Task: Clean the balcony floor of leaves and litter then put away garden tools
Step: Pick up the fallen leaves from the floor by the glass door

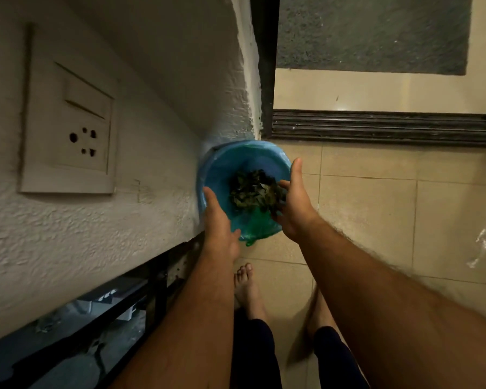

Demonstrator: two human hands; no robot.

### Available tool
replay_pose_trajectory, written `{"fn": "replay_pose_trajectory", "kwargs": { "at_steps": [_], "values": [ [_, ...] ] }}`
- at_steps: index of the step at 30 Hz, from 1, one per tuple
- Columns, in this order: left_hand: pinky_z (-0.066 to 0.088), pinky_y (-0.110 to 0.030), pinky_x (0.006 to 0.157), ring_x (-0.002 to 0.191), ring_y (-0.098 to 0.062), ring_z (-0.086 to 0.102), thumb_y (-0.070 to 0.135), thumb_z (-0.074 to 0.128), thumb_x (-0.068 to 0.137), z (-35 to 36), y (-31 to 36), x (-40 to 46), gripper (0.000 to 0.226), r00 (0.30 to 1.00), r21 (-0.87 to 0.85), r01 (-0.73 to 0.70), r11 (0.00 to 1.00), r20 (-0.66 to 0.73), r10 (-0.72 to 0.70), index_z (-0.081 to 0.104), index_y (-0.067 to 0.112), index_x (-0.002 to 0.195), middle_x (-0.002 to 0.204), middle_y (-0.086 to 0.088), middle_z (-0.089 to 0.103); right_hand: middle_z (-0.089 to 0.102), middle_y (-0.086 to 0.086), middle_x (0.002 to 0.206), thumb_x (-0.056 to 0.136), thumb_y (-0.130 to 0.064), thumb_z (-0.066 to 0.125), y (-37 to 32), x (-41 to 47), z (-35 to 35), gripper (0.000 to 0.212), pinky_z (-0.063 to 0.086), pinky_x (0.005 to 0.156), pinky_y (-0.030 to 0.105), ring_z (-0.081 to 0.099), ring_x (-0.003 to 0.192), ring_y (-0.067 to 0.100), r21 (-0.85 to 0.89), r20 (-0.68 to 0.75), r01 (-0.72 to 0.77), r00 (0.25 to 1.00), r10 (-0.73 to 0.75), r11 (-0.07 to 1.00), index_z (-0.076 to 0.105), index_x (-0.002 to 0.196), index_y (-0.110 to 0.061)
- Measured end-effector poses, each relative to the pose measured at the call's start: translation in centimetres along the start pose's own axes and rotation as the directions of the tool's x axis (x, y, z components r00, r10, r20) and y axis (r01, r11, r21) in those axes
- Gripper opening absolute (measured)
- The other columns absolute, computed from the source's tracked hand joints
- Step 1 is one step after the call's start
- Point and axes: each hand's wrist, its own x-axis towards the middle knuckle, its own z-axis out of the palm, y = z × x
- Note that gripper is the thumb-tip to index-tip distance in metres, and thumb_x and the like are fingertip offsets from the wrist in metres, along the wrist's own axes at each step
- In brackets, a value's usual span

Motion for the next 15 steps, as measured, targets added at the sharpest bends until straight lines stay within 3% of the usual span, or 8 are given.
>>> {"fn": "replay_pose_trajectory", "kwargs": {
  "at_steps": [3,7,10,12,15],
  "values": [
    [0.034,-0.05,0.114,0.137,-0.028,0.045,0.074,0.022,0.094,-0.4,0.1,-0.7,0.074,0.999,0.013,-0.035,0.999,0.018,0.035,0.04,0.029,0.15,0.151,-0.003,0.046,0.053,0.005,0.135,0.091,-0.077,0.015,-0.2,-1.2,-0.2,0.085,0.039,0.087,0.034,0.048,0.11,0.018,-0.008,0.031,0.026,0.999,-0.026,1.0,0.043,0.146,-0.018],
    [0.043,-0.037,0.094,0.134,-0.027,0.047,0.075,0.02,0.093,-0.4,0.9,-2.6,0.077,0.997,0.072,-0.056,0.996,0.05,0.052,0.036,0.028,0.152,0.151,-0.006,0.046,0.049,0.0,0.133,0.096,-0.068,0.006,-1.2,-3.6,-0.6,0.082,0.032,0.098,0.034,0.042,0.124,0.017,-0.036,0.042,0.064,0.997,-0.063,0.997,0.037,0.151,-0.015],
    [0.039,-0.042,0.103,0.139,-0.027,0.042,0.076,0.019,0.092,0.3,1.8,-4.7,0.079,0.997,0.112,-0.056,0.992,0.05,0.05,0.033,0.028,0.153,0.154,-0.006,0.041,0.045,0.008,0.151,0.094,-0.072,0.005,-1.7,-6.0,-1.1,0.084,0.029,0.113,0.043,0.042,0.133,0.02,-0.091,0.032,0.097,0.995,-0.094,0.991,0.039,0.15,-0.019],
    [0.03,-0.05,0.114,0.143,-0.027,0.036,0.077,0.019,0.091,1.1,2.7,-7.1,0.081,0.997,0.153,-0.053,0.987,0.058,0.045,0.028,0.029,0.155,0.158,-0.006,0.035,0.041,0.007,0.154,0.096,-0.069,0.004,-2.6,-8.4,-1.7,0.081,0.025,0.116,0.045,0.036,0.141,0.023,-0.133,0.007,0.106,0.994,-0.106,0.985,0.036,0.151,-0.019],
    [0.028,-0.051,0.114,0.146,-0.026,0.031,0.076,0.02,0.092,2.5,4.3,-11.9,0.081,0.998,0.22,-0.049,0.974,0.057,0.037,0.025,0.027,0.156,0.16,-0.006,0.03,0.03,0.005,0.161,0.096,-0.069,0.009,-4.2,-13.0,-3.6,0.079,0.024,0.117,0.051,0.028,0.147,0.024,-0.191,-0.068,0.112,0.99,-0.126,0.975,0.029,0.155,-0.019]
  ]
}}
